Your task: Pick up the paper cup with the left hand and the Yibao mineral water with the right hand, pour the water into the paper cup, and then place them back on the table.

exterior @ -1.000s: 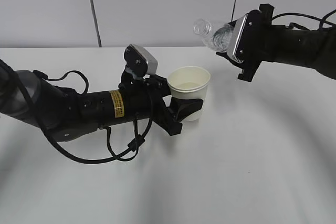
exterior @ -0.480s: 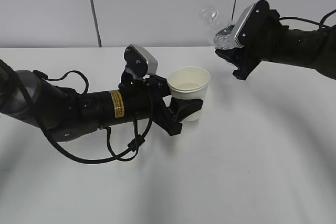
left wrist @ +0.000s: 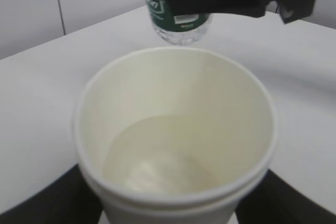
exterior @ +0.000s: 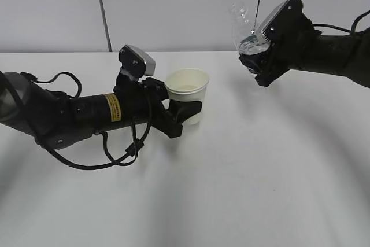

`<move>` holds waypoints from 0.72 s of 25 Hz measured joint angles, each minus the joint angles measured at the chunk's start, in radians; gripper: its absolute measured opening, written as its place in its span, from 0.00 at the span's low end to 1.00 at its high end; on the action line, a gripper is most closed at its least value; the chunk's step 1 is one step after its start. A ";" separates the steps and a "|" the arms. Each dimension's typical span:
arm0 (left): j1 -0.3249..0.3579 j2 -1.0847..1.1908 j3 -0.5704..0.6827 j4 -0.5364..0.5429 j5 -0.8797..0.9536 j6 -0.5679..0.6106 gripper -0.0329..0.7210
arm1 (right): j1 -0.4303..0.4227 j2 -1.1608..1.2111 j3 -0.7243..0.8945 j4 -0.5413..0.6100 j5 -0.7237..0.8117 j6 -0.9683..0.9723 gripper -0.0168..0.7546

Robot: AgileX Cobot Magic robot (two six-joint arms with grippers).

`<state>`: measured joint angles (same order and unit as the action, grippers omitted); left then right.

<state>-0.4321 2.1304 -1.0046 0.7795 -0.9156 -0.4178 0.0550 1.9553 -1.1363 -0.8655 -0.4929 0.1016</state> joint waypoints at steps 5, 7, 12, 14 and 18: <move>0.055 0.000 0.000 -0.003 0.010 0.000 0.62 | 0.000 0.000 0.000 0.001 0.000 0.074 0.66; 0.079 0.000 0.000 -0.007 0.010 0.000 0.62 | 0.000 0.000 0.000 0.001 0.000 0.103 0.66; 0.144 0.000 0.000 -0.016 0.010 0.001 0.61 | 0.000 0.000 0.000 0.002 0.000 0.147 0.66; 0.171 0.000 0.000 -0.029 0.010 0.009 0.61 | 0.000 0.000 0.000 0.006 0.000 0.166 0.66; 0.222 0.000 0.000 -0.051 0.010 0.014 0.61 | 0.000 0.000 0.000 0.008 0.000 0.200 0.66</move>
<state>-0.2101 2.1304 -1.0046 0.7281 -0.9053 -0.4035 0.0550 1.9553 -1.1363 -0.8572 -0.4929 0.3016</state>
